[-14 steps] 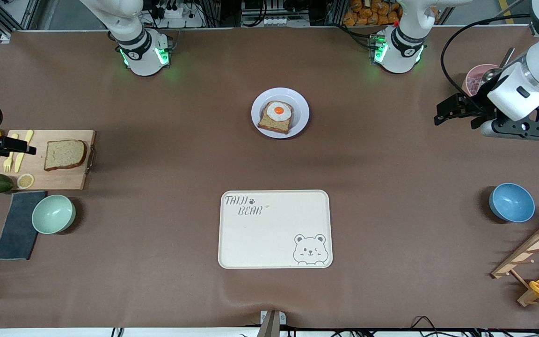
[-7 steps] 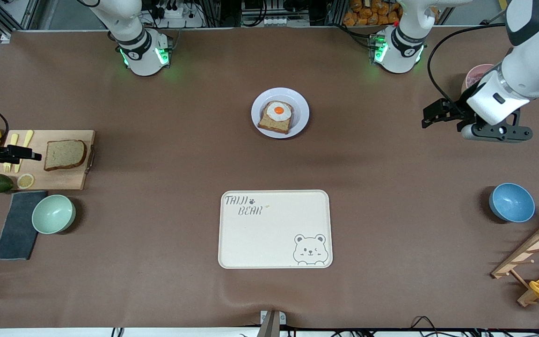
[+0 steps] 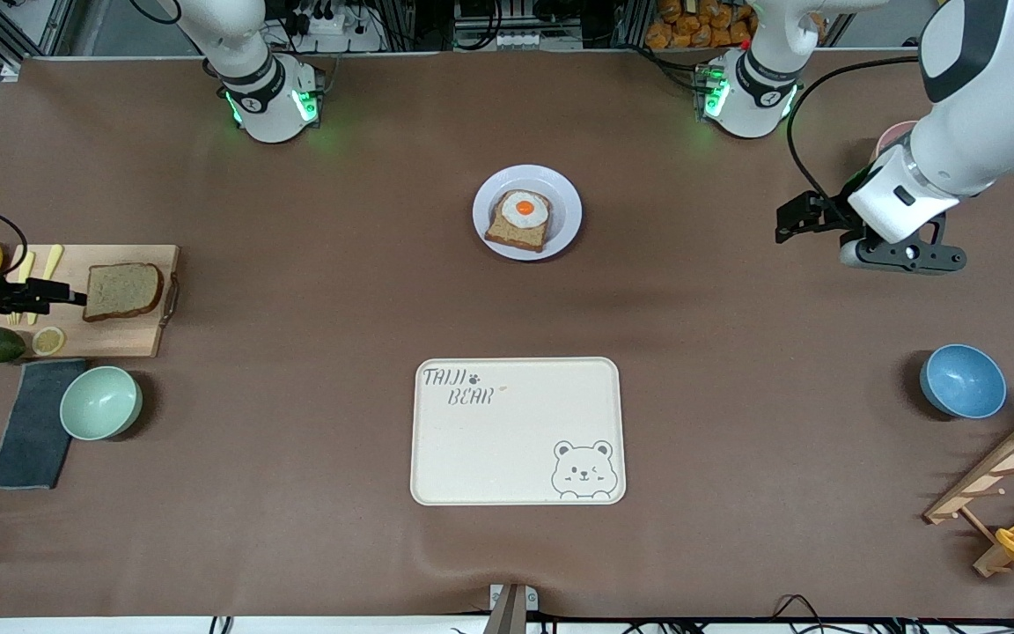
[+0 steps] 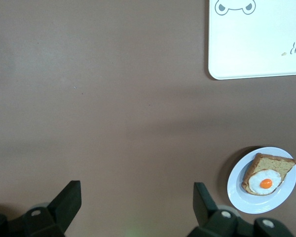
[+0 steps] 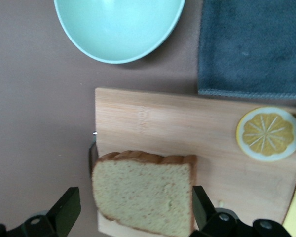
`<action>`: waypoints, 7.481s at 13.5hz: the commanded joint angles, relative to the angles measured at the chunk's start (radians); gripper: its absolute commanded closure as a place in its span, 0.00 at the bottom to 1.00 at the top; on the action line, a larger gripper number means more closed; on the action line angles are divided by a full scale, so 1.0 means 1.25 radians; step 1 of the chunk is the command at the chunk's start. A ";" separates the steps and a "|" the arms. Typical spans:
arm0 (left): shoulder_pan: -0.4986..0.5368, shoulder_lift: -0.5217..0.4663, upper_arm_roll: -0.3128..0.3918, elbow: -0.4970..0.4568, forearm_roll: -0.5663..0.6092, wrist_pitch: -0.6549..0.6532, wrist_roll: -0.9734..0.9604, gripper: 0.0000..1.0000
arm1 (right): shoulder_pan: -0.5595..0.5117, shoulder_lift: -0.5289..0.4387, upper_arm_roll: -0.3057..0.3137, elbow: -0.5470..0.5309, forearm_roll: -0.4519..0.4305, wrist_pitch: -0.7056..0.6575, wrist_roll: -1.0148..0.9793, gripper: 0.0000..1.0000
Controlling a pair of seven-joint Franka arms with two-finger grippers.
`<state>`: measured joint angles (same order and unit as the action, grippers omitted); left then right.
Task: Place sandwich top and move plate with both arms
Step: 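Lower the open right gripper onto the bread slice's crust, then close the right gripper on the bread slice and lift it, then carry the bread slice with the right gripper toward the white plate, then lower the bread onto the egg toast and open the right gripper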
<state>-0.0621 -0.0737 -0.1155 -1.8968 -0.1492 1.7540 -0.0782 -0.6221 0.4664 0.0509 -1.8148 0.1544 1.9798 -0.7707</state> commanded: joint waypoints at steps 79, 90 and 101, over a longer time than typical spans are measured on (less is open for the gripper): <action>0.007 0.006 -0.007 -0.018 -0.005 0.004 -0.009 0.00 | 0.622 -0.177 0.104 -0.324 0.577 0.110 0.365 1.00; 0.008 0.006 -0.007 -0.018 -0.005 0.001 -0.009 0.00 | 0.900 -0.166 0.103 -0.382 0.776 0.343 0.366 1.00; 0.009 0.006 -0.007 -0.018 -0.005 -0.004 -0.009 0.00 | 1.061 -0.142 0.103 -0.395 0.918 0.494 0.366 1.00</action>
<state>-0.0583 -0.0603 -0.1188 -1.9158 -0.1492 1.7530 -0.0782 0.6757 0.2914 0.1884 -2.3009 1.2650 2.5708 -0.3162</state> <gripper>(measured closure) 0.000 0.947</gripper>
